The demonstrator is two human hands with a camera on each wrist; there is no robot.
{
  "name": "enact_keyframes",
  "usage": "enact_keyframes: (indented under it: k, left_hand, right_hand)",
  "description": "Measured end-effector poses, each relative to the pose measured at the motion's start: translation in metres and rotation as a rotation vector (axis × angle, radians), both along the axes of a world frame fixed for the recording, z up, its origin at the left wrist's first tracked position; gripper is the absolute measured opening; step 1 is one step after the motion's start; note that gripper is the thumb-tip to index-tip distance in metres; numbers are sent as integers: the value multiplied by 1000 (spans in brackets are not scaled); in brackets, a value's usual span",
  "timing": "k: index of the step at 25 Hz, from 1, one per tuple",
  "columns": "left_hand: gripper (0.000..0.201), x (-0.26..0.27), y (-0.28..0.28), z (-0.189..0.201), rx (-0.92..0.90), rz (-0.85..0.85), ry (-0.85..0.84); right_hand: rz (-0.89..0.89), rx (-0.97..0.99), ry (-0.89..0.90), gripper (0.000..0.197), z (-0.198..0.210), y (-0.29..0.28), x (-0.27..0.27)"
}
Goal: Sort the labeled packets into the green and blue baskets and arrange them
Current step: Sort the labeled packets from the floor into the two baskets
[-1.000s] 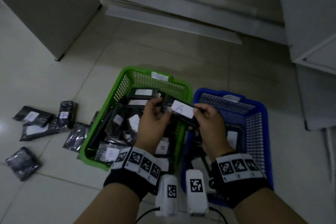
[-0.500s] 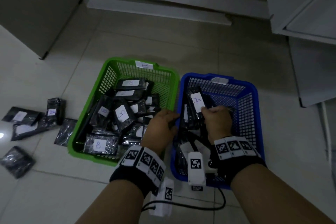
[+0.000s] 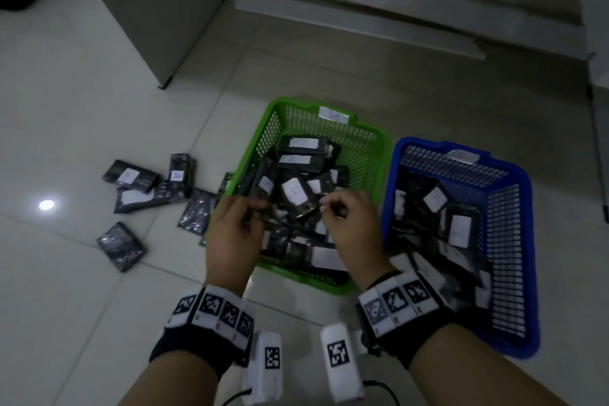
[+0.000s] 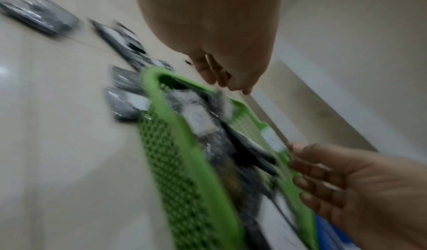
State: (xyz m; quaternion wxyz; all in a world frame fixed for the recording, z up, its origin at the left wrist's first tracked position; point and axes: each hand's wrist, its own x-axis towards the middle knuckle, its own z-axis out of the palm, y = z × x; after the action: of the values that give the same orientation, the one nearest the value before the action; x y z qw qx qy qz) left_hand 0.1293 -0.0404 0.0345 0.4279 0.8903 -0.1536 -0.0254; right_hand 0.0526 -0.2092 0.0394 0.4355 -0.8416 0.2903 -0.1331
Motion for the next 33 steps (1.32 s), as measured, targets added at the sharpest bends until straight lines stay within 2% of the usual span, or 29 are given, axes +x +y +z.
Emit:
enact_keyframes:
  k: [3,6,9,12,15,18,21,23,25,26,28,30,33]
  left_hand:
    - [25,16,61,-19,92,144,-42]
    - [29,32,103,-46,201,261,38]
    - [35,47,116,-67,208,196,92]
    - [45,62,116,-85,191,156,214]
    - [62,71,110,-98,250,94,288]
    - [60,76,109,-103,313,106,295]
    - [51,76,115,-105,211,245,315]
    - [51,76,123,-106,111,321,414]
    - [51,76,129,-108,78,299,506]
    - [45,77,131,-109,92,268,520]
    - [25,76,132,-107,87,268,514]
    - [10,76,129,-98,-9,371,530]
    - [13,72,123,-81,-199,485,562]
  right_hand:
    - [175,-106,91,21,1,50,33]
    - [190,-367,181,19,-2,77,67]
    - [124,-471,389,11,-1,84,96]
    - [161,-494,318,7,-9,100,115]
    - [326,-557,158,8,-22,113,132]
    - [568,-583,286,16,-32,112,161]
    - [741,-706,490,28,-37,111,189]
    - [797,-723,589,35,-37,113,202]
    - [843,-748,724,37,-38,116,209]
    - [861,-776,768,35,-38,118,210]
    - [855,-777,798,30,-41,121,209]
    - [836,-743,819,30,-42,122,208]
    - [855,-792,886,41,-41,123,211]
